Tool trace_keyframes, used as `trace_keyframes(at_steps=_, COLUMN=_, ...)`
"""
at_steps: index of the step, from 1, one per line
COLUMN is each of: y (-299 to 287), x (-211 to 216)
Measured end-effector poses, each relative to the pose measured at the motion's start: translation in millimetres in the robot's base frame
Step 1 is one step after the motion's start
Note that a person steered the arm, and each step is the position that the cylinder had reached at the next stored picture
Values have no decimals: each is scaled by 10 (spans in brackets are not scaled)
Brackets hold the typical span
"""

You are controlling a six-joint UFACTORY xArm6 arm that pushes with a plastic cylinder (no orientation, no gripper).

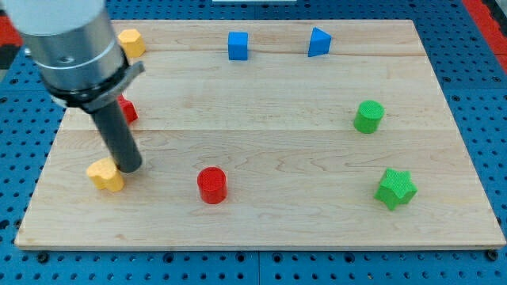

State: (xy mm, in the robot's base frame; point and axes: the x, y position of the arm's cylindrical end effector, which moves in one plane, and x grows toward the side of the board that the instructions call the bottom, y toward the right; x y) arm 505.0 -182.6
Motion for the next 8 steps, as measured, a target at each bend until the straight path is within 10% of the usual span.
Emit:
trace_keyframes(at_steps=1, y=-293, x=6)
trace_keyframes(at_steps=6, y=2079, x=-2348)
trace_keyframes(at_steps=8, y=2221, x=-2478)
